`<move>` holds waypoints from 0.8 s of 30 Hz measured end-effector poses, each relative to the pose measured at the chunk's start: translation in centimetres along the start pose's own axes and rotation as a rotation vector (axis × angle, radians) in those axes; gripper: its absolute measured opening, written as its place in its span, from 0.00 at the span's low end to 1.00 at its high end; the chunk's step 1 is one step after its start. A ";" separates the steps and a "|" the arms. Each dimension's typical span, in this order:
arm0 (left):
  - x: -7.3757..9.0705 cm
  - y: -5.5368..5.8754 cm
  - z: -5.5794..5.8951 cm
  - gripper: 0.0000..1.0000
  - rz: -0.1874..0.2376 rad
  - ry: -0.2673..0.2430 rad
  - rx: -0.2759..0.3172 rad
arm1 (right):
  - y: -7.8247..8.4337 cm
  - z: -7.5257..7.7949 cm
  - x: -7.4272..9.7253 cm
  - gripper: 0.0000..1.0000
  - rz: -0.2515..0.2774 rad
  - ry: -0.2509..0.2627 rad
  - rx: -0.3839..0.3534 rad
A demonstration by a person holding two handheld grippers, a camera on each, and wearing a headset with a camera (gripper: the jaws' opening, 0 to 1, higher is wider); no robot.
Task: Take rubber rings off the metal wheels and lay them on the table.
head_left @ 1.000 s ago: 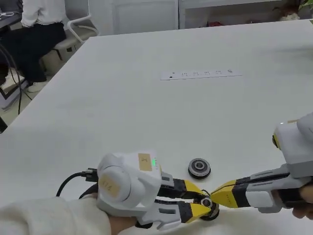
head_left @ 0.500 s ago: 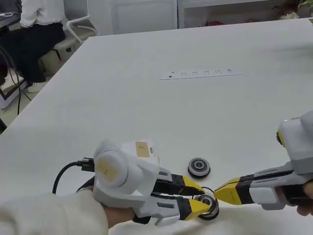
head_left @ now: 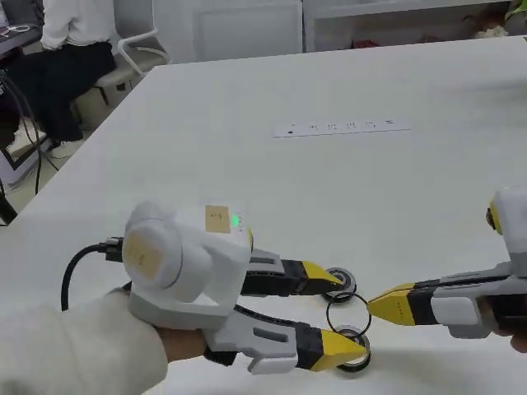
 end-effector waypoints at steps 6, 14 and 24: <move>0.8 -0.8 0.1 0.51 0.012 -0.006 -0.033 | -0.3 0.0 0.2 0.00 0.017 0.002 -0.006; 2.7 -1.2 -0.5 0.58 0.028 -0.068 -0.033 | -1.0 -0.5 0.5 0.00 0.051 -0.009 -0.012; 4.6 -0.5 -0.2 0.65 0.010 -0.124 -0.043 | -1.9 -1.4 0.6 0.00 0.079 -0.027 -0.001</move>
Point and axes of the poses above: the centre of the closed fingertips' face, and the gripper's own axes: x roughly backward along the fingers, z roughly to its right, y roughly out of its underside, the point moved 7 cm from there along x, roughly backward along the fingers, and after that the axes turned 3 degrees about -x, right-handed, at the moved point
